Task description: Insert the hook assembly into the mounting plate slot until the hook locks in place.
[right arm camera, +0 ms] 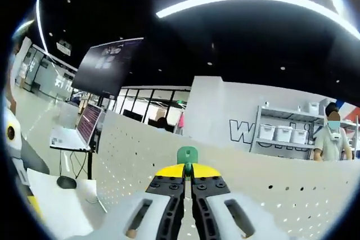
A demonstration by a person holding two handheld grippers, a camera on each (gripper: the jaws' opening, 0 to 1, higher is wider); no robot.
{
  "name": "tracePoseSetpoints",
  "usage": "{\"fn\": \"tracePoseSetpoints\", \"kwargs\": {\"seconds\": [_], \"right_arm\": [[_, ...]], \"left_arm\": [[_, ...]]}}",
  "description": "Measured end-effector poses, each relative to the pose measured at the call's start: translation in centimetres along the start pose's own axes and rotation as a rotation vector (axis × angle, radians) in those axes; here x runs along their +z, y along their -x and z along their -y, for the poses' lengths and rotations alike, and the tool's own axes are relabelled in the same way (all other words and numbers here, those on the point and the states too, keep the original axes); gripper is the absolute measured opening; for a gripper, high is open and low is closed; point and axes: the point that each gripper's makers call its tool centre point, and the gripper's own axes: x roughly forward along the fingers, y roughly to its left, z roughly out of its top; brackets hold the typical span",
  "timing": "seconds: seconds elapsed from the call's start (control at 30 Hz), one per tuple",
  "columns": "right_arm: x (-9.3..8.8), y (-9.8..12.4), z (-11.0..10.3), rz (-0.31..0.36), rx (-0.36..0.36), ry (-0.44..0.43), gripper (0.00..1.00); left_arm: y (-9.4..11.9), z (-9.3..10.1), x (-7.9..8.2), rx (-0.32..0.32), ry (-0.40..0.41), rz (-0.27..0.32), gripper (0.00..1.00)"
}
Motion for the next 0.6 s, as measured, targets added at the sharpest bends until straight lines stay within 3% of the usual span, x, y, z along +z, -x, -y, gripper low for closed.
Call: {"fn": "tracePoseSetpoints", "kwargs": {"seconds": [0.1, 0.6], "right_arm": [[0.0, 0.0, 0.2, 0.004, -0.029, 0.015, 0.0], [-1.3, -0.4, 1.0, -0.005, -0.139, -0.093, 0.0]], "left_arm": [[-0.1, -0.1, 0.0, -0.009, 0.008, 0.001, 0.01], [-0.2, -0.4, -1.0, -0.016, 0.02, -0.026, 0.01]]}}
